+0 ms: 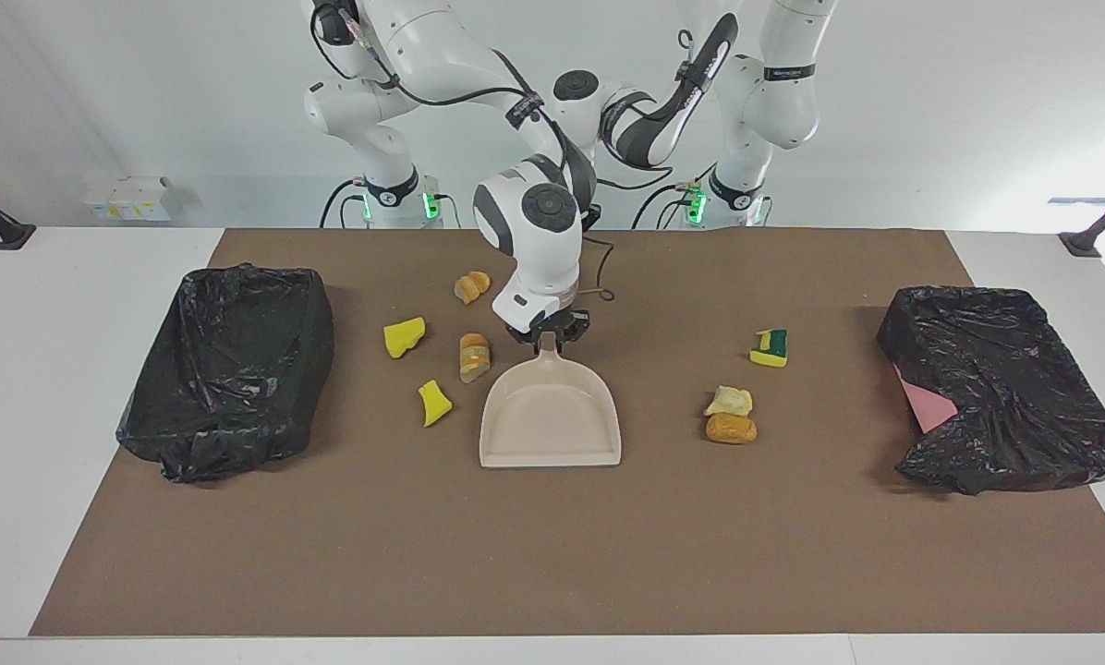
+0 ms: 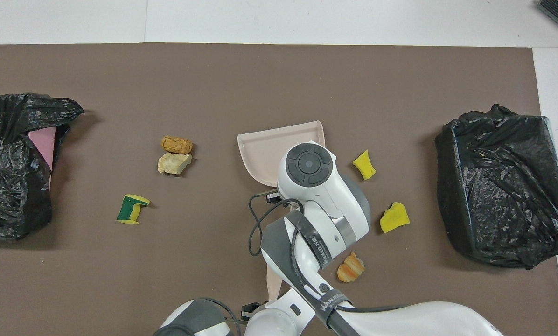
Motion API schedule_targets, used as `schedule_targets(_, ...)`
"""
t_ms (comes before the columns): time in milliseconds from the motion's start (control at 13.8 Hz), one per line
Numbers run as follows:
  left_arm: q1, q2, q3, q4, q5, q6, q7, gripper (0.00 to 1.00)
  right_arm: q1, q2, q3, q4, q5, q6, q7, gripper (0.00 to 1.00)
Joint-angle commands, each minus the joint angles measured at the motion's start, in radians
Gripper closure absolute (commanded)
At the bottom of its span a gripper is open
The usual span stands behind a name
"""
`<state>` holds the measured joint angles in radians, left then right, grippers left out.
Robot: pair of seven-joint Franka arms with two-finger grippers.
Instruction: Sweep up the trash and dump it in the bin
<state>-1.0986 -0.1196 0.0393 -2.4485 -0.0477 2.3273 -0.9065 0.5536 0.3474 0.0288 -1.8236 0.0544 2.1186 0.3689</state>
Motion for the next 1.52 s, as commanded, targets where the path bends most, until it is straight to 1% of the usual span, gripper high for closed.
schedule_targets(0, 0.074, -0.04, -0.004, 0.0, 0.014, -0.058, 0.003, 1.0, -0.02, -0.01, 0.01, -0.005, 0.045, 0.0, -0.085, 1.0)
schedule_targets(217, 0.161, -0.04, -0.004, 0.006, 0.054, -0.092, 0.005, 1.0, -0.021, -0.004, 0.008, 0.012, 0.036, -0.002, -0.207, 1.0)
schedule_targets(362, 0.225, -0.04, -0.004, 0.034, 0.084, -0.155, 0.003, 1.0, -0.041, -0.004, 0.007, 0.015, 0.028, 0.0, -0.328, 1.0)
schedule_targets(507, 0.296, -0.038, -0.004, 0.054, 0.115, -0.177, 0.005, 1.0, -0.047, -0.001, 0.007, 0.017, 0.025, 0.018, -0.436, 1.0)
schedule_targets(796, 0.422, -0.037, -0.004, 0.082, 0.15, -0.253, -0.006, 1.0, -0.096, 0.011, 0.005, 0.039, 0.016, 0.023, -0.727, 1.0)
schedule_targets(1086, 0.519, -0.035, -0.002, 0.118, 0.163, -0.481, -0.104, 1.0, -0.13, 0.024, 0.005, 0.05, -0.045, 0.026, -1.017, 1.0)
schedule_targets(1158, 0.534, -0.038, -0.002, 0.118, 0.183, -0.518, -0.129, 1.0, -0.13, 0.025, 0.005, 0.05, -0.051, 0.035, -1.071, 1.0)
schedule_targets(1303, 0.598, -0.046, -0.001, 0.112, 0.189, -0.593, -0.19, 1.0, -0.129, 0.027, 0.005, 0.062, -0.115, 0.029, -1.108, 1.0)
schedule_targets(1375, 0.632, -0.055, -0.001, 0.105, 0.189, -0.62, -0.248, 1.0, -0.133, 0.034, 0.006, 0.075, -0.149, 0.017, -1.149, 1.0)
schedule_targets(1447, 0.661, -0.055, -0.001, 0.102, 0.19, -0.62, -0.288, 1.0, -0.135, 0.038, 0.007, 0.084, -0.157, 0.009, -1.186, 1.0)
